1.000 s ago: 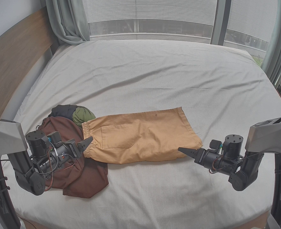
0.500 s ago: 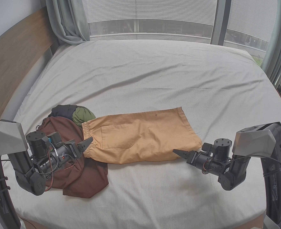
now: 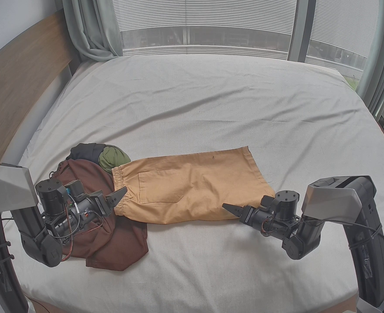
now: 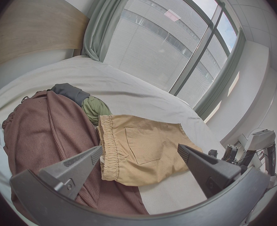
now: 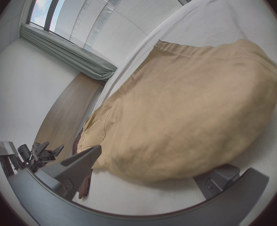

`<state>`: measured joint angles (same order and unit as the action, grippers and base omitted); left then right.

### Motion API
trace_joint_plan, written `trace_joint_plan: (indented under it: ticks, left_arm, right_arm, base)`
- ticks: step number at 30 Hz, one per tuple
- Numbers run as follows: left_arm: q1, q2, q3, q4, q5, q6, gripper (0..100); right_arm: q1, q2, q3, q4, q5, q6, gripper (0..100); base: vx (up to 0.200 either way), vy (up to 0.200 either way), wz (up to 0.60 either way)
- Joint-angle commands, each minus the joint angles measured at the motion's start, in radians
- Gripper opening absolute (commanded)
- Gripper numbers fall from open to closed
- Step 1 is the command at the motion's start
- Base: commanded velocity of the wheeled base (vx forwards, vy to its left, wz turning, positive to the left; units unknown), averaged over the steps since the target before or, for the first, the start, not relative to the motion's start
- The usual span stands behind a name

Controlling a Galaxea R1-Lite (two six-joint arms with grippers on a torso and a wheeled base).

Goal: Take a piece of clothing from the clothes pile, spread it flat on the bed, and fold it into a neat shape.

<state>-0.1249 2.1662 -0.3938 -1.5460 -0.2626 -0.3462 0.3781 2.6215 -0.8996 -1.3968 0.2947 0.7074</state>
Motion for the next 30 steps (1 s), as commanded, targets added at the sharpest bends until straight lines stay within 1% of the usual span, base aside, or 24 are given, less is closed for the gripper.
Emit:
trace_joint_plan:
  ticks: [1,7,13,16,17,26,30]
  left_arm:
    - [-0.007,0.001,0.001,0.000,0.000,-0.001,100]
    - [-0.005,0.001,0.000,0.000,0.000,-0.001,100]
    - [-0.004,0.003,0.000,0.000,0.000,-0.004,100]
    - [-0.004,0.003,-0.002,0.000,-0.001,-0.005,100]
    - [-0.004,0.003,-0.002,0.000,-0.001,-0.005,100]
    - [-0.007,0.023,-0.003,0.000,-0.001,-0.005,100]
    - [-0.005,0.023,-0.005,0.000,-0.001,-0.011,100]
  right_arm:
    - [0.015,0.054,-0.084,0.013,-0.042,0.001,100]
    - [0.016,0.052,-0.093,0.041,-0.042,0.015,100]
    - [0.025,0.046,-0.094,0.041,-0.042,0.041,100]
    - [0.025,0.046,-0.094,0.042,-0.042,0.041,100]
    - [0.025,0.046,-0.093,0.042,-0.042,0.041,0]
    - [0.025,0.045,-0.084,0.038,-0.042,0.047,0]
    - [0.025,0.006,-0.033,0.030,-0.045,0.046,0]
  base:
    - [0.000,0.000,0.00]
    - [0.000,0.000,0.00]
    - [0.000,0.000,0.00]
    - [0.000,0.000,0.00]
    - [0.000,0.000,0.00]
    - [0.000,0.000,0.00]
    - [0.000,0.000,0.00]
